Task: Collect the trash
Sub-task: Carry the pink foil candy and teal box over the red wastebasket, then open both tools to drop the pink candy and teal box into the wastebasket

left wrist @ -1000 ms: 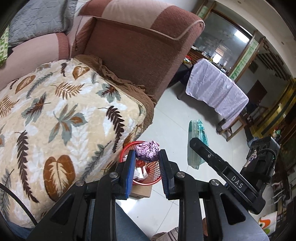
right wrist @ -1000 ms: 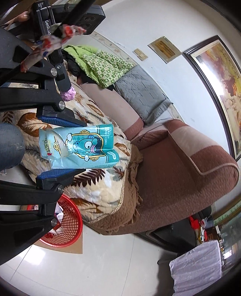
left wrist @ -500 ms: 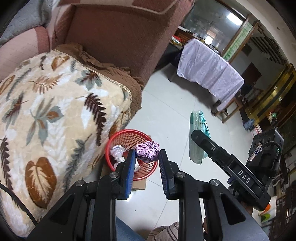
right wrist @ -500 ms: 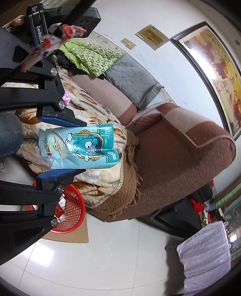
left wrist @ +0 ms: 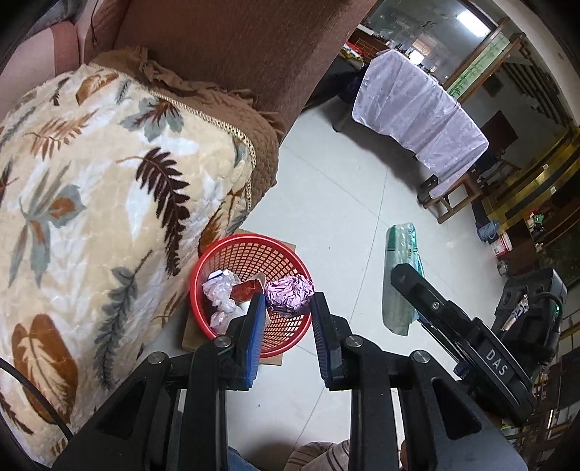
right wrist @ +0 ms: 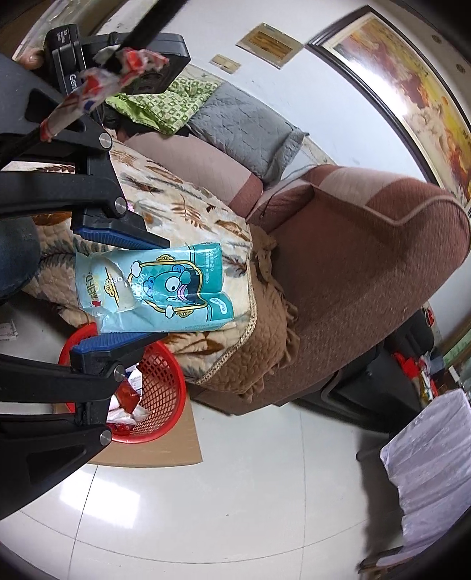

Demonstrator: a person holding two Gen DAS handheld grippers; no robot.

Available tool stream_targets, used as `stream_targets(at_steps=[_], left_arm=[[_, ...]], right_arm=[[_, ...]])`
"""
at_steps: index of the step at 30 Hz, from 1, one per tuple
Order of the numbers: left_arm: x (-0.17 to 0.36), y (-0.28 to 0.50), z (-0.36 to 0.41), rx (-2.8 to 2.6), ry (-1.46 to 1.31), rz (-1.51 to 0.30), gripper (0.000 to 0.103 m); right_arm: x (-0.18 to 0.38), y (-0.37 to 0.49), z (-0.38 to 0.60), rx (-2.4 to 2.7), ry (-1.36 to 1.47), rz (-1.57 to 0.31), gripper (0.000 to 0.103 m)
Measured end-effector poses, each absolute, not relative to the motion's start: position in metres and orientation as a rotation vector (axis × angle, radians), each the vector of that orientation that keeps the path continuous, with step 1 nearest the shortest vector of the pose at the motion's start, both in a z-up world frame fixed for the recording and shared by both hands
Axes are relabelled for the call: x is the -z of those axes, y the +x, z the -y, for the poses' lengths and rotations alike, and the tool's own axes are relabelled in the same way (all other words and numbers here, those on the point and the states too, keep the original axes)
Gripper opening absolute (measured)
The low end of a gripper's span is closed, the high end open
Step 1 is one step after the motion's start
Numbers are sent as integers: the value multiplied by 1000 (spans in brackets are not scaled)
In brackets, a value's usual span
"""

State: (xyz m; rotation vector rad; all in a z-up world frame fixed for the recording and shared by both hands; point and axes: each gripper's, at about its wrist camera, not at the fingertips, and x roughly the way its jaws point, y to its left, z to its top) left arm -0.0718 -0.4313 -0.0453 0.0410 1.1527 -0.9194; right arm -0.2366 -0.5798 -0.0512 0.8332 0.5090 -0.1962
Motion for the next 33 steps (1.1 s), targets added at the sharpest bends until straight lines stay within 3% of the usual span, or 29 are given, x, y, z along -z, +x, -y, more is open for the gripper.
stream_targets(at_steps=[33], left_arm=[[98,-55,471,936,118,-1254,25]], right_arm=[[90,-223,613,213,961,-540,47]])
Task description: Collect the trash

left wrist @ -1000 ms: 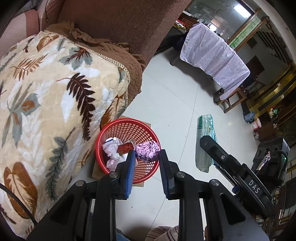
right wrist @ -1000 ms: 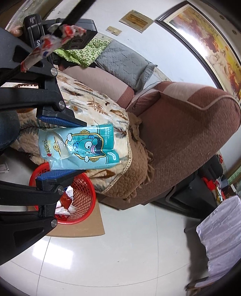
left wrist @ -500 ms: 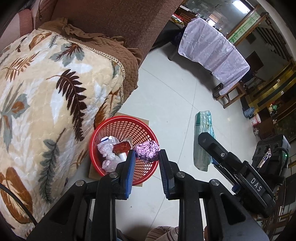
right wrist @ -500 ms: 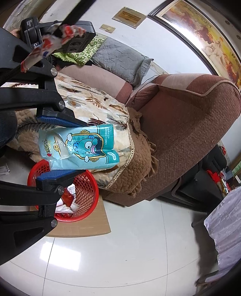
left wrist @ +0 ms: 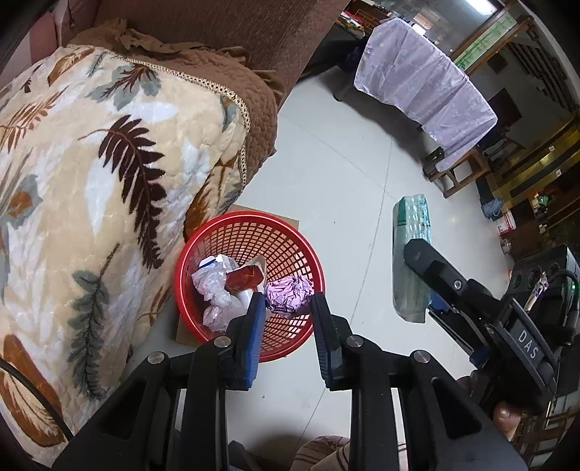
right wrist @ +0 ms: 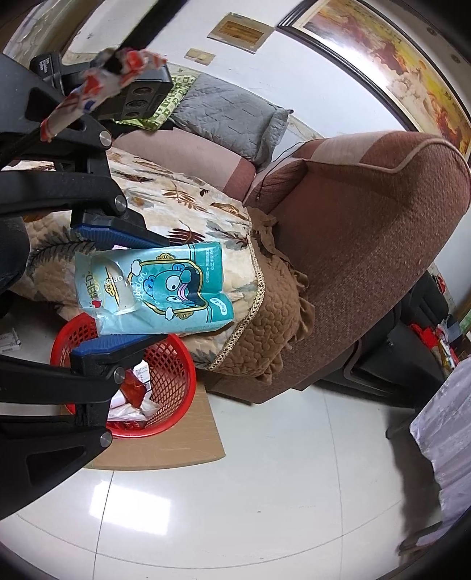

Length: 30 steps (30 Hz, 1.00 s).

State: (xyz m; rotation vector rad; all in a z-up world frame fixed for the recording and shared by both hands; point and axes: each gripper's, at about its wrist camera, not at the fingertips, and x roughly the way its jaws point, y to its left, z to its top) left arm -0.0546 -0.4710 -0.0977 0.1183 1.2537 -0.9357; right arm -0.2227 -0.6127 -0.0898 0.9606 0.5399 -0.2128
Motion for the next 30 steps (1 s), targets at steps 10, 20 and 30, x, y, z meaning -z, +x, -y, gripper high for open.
stream_targets(at_steps=[10,20,30], left_arm=[[113,-40,473,897,101,-1296,40],[88,-53,444,873,111,-1203,56],[19,-104,368,792,181,-969,67]], right_arm=[[103,-211,621,217,1012,-563,57],[91,-220,618,213,1000,-544,65],[29,-254,570,293,831,-505,84]])
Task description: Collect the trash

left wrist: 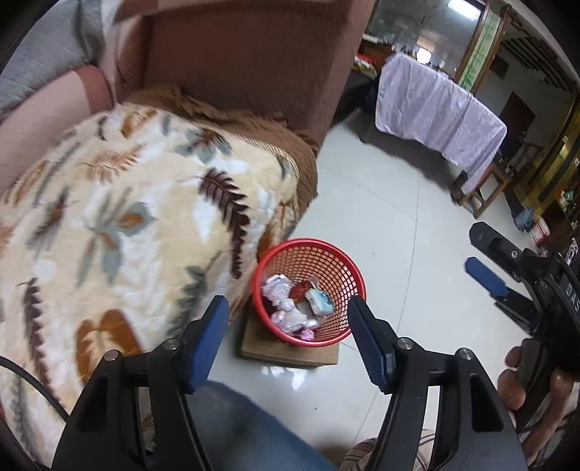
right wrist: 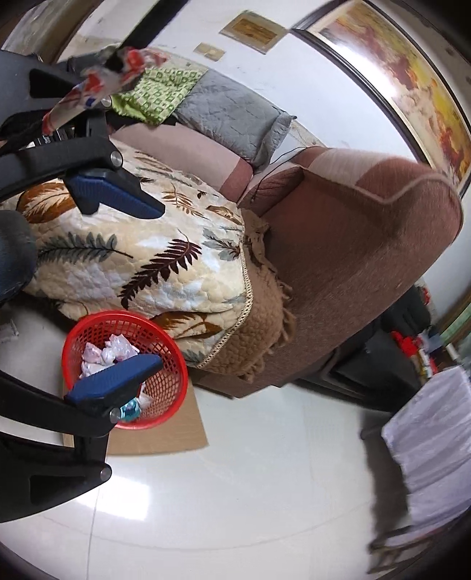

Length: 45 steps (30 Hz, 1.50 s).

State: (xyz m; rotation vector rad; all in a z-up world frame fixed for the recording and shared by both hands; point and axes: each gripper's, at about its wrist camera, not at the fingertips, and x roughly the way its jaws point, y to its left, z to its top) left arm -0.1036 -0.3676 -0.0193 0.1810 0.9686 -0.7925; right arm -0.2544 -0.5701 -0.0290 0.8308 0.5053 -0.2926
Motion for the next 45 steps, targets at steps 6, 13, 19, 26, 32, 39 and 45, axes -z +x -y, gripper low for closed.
stream_targets(at_steps=[6,13,19,26,32,39,45], left_arm=[[-24,-140,326,729,181,-826,72],[-43,-171,298,654,172,-740,77],[-44,-181,292,644,170,-745,77],[-44,-186,292,646,176,-741,77],[-43,-186,295,651,181,-753,77],[-37,-181,298,653,184,-775,77],[-35,-180,298,654,183,-780,77]], right_arm=[[-12,-278,539,362,722,-490,87],[-36,-289,502,405,572,-517,88],[-42,-296,488,411,530,-525,88],[-41,-298,481,428,499,-539,89],[-38,-294,477,432,476,-553,89],[-32,-291,477,428,486,-574,89],[-29,-287,476,426,486,-586,89]])
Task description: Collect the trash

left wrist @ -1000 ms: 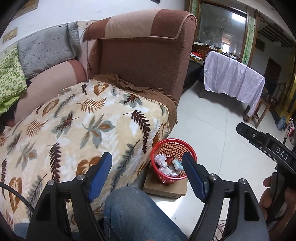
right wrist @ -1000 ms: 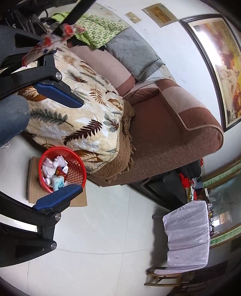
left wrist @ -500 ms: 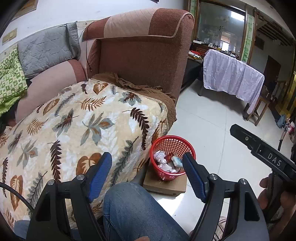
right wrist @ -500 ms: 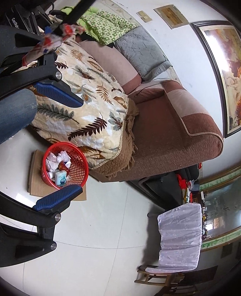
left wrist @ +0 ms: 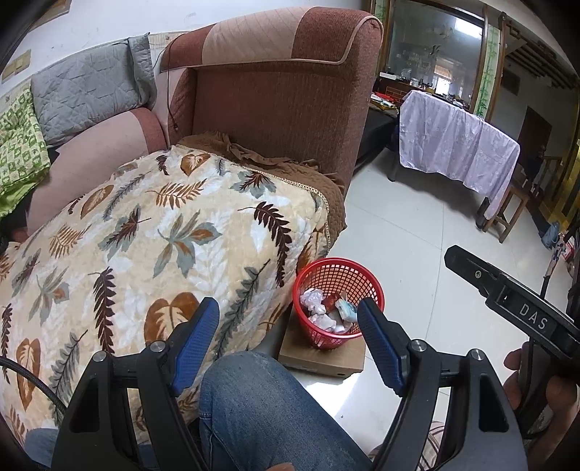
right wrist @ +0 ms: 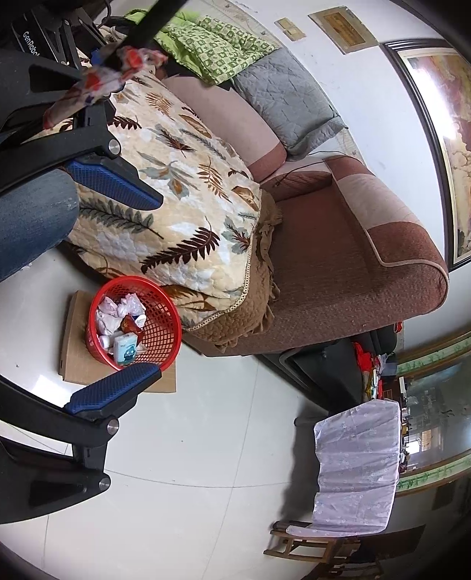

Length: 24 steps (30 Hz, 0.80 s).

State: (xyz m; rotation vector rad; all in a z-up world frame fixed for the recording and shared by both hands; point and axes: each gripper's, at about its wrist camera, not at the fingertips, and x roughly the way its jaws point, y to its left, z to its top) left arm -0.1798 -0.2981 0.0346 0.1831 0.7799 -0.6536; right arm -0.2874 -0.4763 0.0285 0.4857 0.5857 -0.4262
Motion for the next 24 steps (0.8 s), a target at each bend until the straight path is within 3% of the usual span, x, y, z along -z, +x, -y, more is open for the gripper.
stream_targets(at_steps=[24], left_arm=[[-34,-181,299,654,184,-780,77]], right_arm=[[-26,-285,473,428,485,-588,89]])
